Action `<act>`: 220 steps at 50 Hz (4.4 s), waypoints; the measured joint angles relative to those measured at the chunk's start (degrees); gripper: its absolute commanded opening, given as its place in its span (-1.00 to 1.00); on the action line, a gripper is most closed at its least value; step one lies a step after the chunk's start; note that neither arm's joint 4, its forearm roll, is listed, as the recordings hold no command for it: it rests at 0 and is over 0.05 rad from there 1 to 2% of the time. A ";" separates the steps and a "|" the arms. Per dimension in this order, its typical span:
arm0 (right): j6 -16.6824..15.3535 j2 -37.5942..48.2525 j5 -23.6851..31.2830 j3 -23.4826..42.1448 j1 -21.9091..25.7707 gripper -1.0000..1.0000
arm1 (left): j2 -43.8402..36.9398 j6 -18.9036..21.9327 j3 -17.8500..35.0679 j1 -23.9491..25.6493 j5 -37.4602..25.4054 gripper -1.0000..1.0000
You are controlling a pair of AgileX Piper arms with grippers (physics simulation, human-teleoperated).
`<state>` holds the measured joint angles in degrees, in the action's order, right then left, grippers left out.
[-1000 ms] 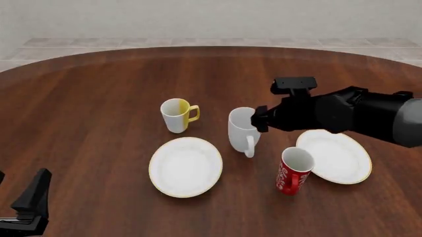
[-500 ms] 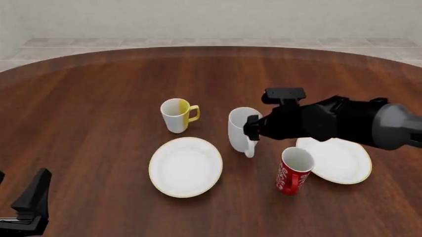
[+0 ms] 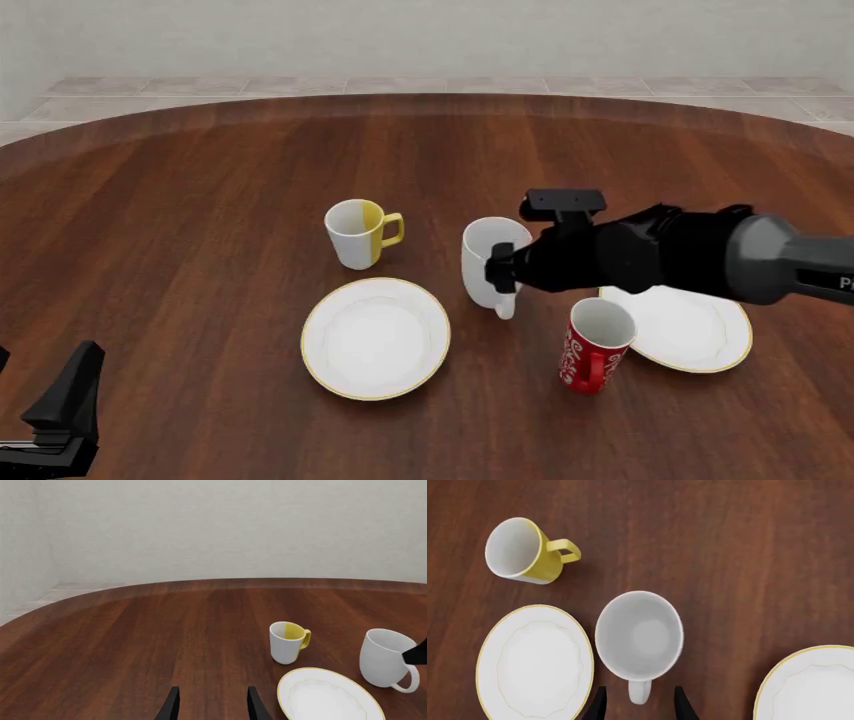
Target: Put the white mug on the left plate.
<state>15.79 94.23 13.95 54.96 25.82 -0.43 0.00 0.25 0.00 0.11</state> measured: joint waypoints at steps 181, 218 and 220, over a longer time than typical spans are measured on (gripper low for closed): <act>-9.87 -5.41 13.39 24.84 9.19 -1.00 | 0.00 0.00 0.00 0.00 0.00 1.00; -5.61 -2.28 8.97 19.99 13.68 -1.00 | 0.00 0.00 0.00 0.00 0.00 1.00; -5.41 -2.24 8.79 19.67 13.77 -1.00 | 0.00 0.00 0.00 0.00 0.00 1.00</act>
<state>10.38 91.99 22.74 74.63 39.58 -0.43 0.00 0.25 0.00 0.11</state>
